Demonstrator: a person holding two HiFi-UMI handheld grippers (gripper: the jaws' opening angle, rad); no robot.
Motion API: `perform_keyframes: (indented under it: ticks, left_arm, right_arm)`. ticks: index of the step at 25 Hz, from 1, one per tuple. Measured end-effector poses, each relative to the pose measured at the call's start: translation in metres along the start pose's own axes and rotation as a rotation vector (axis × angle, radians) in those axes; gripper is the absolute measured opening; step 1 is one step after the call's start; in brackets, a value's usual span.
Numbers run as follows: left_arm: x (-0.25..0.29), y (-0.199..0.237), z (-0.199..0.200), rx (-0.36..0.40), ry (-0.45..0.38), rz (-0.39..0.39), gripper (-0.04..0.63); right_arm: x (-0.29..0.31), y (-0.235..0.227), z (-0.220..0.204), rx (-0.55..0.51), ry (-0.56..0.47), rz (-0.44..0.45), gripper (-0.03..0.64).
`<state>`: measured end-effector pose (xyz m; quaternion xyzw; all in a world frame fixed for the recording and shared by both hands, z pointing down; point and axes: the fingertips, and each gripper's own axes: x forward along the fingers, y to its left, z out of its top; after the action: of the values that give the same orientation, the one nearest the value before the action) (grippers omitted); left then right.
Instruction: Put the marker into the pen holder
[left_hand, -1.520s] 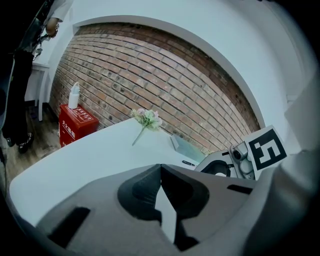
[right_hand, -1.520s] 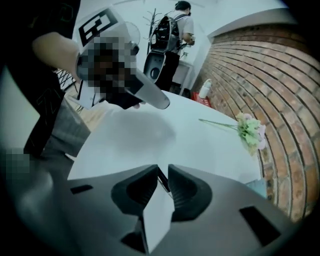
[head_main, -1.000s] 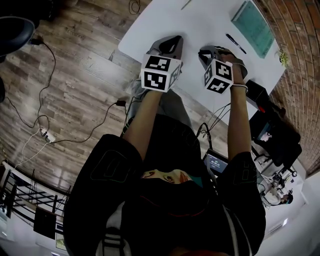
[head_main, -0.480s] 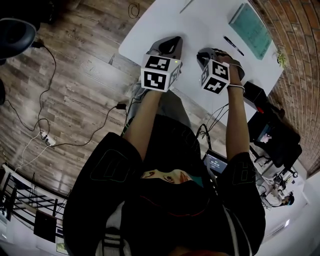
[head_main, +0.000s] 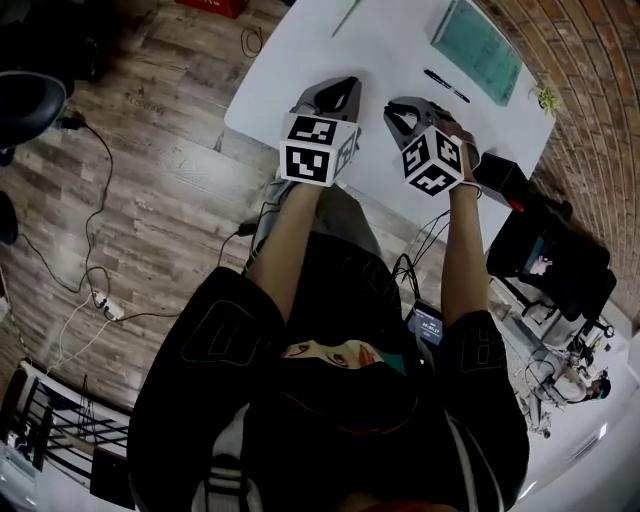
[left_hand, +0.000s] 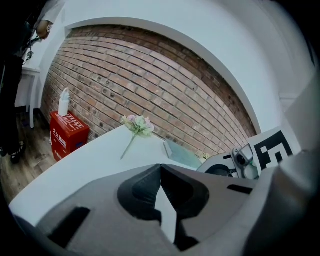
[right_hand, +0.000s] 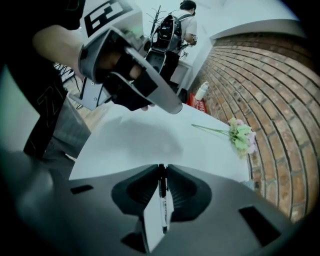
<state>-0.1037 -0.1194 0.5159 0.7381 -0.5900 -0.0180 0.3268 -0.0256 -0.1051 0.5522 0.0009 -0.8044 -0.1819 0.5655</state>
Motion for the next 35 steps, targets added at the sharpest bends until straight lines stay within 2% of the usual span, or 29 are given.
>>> perform_keyframes:
  ticks: [18, 35]
  left_arm:
    - [0.024, -0.067, 0.017, 0.135, 0.031, -0.156, 0.005]
    - [0.065, -0.158, 0.023, 0.256, 0.074, -0.330, 0.005]
  right_arm:
    - [-0.080, -0.036, -0.027, 0.527, -0.270, -0.331, 0.064]
    - [-0.172, -0.057, -0.119, 0.929, -0.415, -0.648, 0.064]
